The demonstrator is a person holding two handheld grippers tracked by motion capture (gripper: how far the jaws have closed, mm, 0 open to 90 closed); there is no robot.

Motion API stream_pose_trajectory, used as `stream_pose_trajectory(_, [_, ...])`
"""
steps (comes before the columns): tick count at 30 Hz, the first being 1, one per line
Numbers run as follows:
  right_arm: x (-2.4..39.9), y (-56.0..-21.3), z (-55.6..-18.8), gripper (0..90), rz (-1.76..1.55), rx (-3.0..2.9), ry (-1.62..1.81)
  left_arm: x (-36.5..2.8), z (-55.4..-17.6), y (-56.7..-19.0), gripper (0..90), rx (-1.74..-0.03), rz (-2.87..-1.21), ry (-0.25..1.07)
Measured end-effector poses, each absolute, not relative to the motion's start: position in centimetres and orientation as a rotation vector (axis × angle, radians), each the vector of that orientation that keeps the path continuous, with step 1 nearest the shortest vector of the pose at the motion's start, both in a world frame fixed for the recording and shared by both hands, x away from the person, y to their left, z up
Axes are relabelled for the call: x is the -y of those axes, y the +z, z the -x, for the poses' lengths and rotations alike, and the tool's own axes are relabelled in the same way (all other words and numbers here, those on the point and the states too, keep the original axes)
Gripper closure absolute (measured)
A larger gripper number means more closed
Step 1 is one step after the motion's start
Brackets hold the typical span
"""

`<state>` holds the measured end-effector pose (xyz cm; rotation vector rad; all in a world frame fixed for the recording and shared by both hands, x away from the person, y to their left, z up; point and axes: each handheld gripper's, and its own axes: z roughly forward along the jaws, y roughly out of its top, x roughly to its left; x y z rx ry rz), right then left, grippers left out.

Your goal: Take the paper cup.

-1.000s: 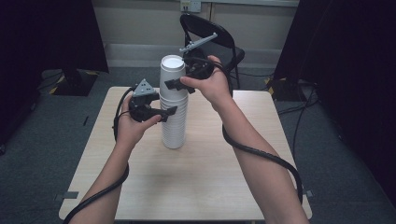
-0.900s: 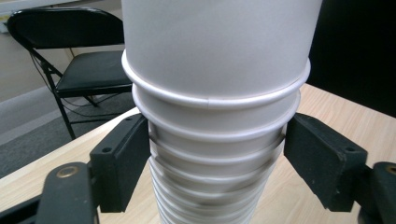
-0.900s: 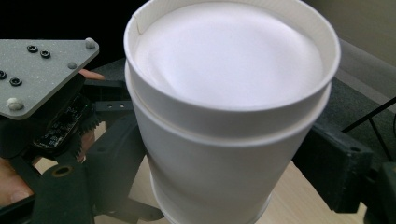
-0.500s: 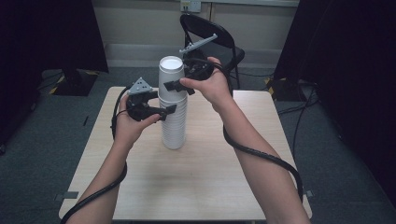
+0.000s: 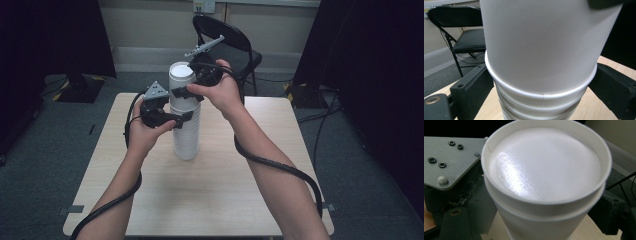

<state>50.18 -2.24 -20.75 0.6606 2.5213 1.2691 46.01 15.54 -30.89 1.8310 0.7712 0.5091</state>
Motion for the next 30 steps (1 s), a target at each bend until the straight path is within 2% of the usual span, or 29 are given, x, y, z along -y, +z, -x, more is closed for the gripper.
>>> stream_pose_trajectory(9, [2.8, -20.1, -50.3, 20.3, -0.697, -2.498, 1.33, -15.6, -45.9, -30.6, 7.4, -0.764, -1.823, 0.517])
stream_pose_trajectory(11, [2.9, -19.6, -50.2, 20.2, -0.685, -2.483, 1.324, -15.6, -46.0, -30.6, 7.6, -0.775, -1.843, 0.484])
stream_pose_trajectory(12, [2.9, -19.6, -50.2, 20.2, -0.685, -2.483, 1.324, -15.6, -46.0, -30.6, 16.3, -0.775, -1.843, 0.484])
stream_pose_trajectory(14, [3.0, -19.2, -50.1, 20.5, -0.695, -2.478, 1.345, -15.7, -45.9, -31.0, 15.6, -0.763, -1.846, 0.518])
stream_pose_trajectory(18, [3.3, -18.9, -50.2, 20.4, -0.708, -2.483, 1.347, -15.9, -45.7, -31.1, 16.2, -0.753, -1.82, 0.503])
stream_pose_trajectory(21, [3.1, -19.3, -50.2, 20.1, -0.691, -2.487, 1.304, -16.0, -45.4, -31.0, 18.4, -0.734, -1.836, 0.533])
stream_pose_trajectory(25, [3.3, -19.8, -50.3, 19.9, -0.718, -2.481, 1.35, -16.3, -45.1, -31.1, 17.0, -0.729, -1.844, 0.538])
stream_pose_trajectory(27, [3.3, -19.9, -50.3, 19.9, -0.714, -2.488, 1.336, -16.8, -44.9, -31.1, 15.9, -0.753, -1.775, 0.52])
stream_pose_trajectory(30, [3.1, -19.9, -50.4, 19.8, -0.705, -2.496, 1.313, -17.2, -44.8, -30.9, 16.0, -0.757, -1.768, 0.515])
